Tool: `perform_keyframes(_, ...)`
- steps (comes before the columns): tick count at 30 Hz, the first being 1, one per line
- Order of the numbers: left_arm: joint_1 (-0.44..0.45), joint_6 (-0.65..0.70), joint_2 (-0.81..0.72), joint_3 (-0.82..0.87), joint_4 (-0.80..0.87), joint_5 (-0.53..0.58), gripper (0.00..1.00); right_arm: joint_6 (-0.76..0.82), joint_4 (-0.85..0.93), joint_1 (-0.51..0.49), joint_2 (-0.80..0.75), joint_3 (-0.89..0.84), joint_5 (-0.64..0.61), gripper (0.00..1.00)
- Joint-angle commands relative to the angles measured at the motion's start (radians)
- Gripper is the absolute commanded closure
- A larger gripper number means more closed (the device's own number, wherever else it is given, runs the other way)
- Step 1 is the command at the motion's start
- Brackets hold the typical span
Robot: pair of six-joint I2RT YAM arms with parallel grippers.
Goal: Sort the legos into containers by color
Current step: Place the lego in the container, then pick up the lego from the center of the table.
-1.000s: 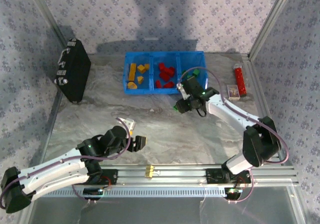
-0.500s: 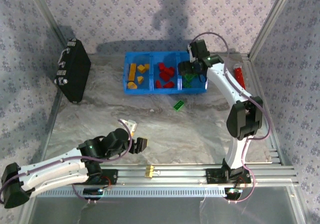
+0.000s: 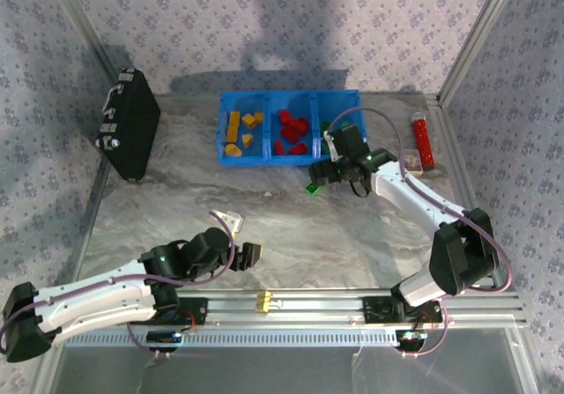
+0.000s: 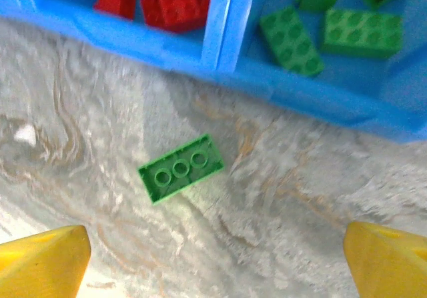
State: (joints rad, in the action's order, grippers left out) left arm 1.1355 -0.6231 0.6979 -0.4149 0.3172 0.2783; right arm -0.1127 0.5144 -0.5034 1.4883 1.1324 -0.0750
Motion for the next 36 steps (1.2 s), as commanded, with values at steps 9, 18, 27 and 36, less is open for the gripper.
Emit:
perform_keyframes(9, 0.008, -0.026, -0.008, 0.013, -0.030, 0.011, 0.18, -0.024, -0.104, -0.066, 0.097, -0.066, 0.051, 0.01)
perform_keyframes(18, 0.011, -0.032, -0.018, 0.023, -0.025, 0.013, 0.18, 0.110, -0.097, -0.070, 0.260, 0.014, 0.007, 0.01)
perform_keyframes(27, 0.011, -0.029, -0.024, 0.031, -0.024, 0.026, 0.18, 0.177, -0.023, -0.063, 0.389, 0.149, -0.029, 0.01)
perform_keyframes(36, 0.010, -0.028, -0.037, 0.033, -0.015, 0.033, 0.17, 0.207, 0.010, -0.061, 0.458, 0.202, -0.030, 0.01)
